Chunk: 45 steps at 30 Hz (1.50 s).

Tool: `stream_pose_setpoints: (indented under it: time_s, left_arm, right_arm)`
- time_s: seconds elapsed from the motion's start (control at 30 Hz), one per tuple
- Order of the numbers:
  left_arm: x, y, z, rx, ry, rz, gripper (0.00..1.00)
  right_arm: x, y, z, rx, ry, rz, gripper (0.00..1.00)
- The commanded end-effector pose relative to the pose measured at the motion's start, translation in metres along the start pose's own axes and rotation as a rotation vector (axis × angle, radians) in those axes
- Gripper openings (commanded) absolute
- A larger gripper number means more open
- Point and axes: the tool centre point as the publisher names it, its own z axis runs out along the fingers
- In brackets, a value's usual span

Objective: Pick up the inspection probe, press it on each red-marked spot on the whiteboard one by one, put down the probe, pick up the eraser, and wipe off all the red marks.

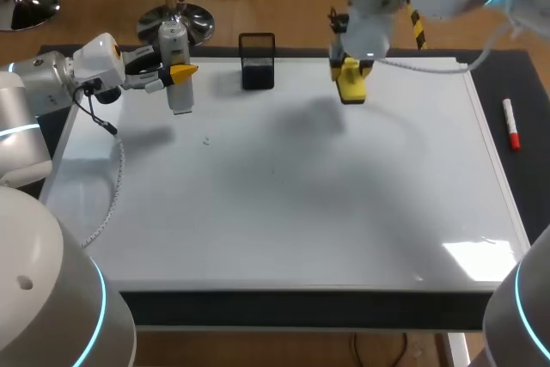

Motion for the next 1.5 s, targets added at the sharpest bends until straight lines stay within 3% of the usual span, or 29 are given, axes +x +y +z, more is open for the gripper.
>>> stream_pose_setpoints:
  time_s: [0.03,0.33,0.53,0.9,1.5]
  left_arm:
    - [0.0,0.0,0.0,0.002,0.0,0.002,0.0]
    - [0.0,0.0,0.0,0.002,0.0,0.002,0.0]
    - [0.0,0.0,0.0,0.002,0.0,0.002,0.0]
    - [0.0,0.0,0.0,0.002,0.0,0.002,0.0]
    - [0.0,0.0,0.0,0.002,0.0,0.002,0.0]
  right_arm:
    - [-0.011,-0.025,0.007,-0.073,0.018,0.015,0.0]
    - [-0.021,-0.046,0.021,-0.093,0.001,0.072,0.0]
    - [-0.017,-0.055,0.028,-0.111,0.007,0.1,0.0]
    - [-0.004,-0.062,0.042,-0.132,0.022,0.122,0.0]
    - [-0.012,-0.061,0.062,-0.132,0.049,0.109,0.0]
